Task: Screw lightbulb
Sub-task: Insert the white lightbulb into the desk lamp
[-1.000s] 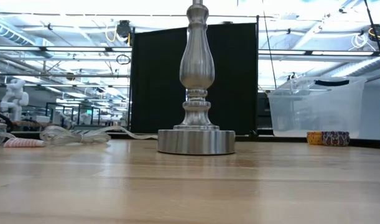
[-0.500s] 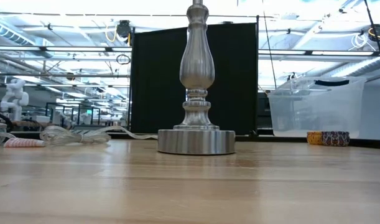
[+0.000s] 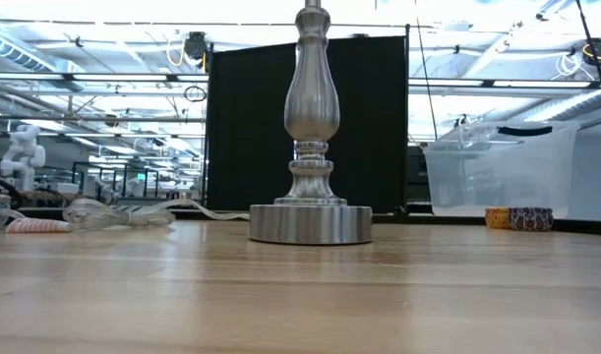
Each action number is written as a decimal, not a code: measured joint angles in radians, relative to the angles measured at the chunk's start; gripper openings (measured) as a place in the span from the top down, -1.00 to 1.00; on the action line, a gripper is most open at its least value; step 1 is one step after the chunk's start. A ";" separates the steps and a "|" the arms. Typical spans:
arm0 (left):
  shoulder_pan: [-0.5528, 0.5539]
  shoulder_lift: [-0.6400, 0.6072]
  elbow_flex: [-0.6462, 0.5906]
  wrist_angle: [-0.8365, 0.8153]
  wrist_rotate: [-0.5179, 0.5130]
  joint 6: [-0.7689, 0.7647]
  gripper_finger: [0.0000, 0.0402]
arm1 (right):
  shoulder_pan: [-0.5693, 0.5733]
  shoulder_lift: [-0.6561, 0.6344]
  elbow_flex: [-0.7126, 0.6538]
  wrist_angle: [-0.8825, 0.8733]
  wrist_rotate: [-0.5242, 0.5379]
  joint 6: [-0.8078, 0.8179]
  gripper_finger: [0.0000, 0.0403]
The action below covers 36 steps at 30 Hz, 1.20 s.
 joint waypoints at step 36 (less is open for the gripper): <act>0.056 0.073 0.000 0.095 0.044 0.022 1.00 | -0.106 -0.003 0.000 0.140 -0.037 -0.133 1.00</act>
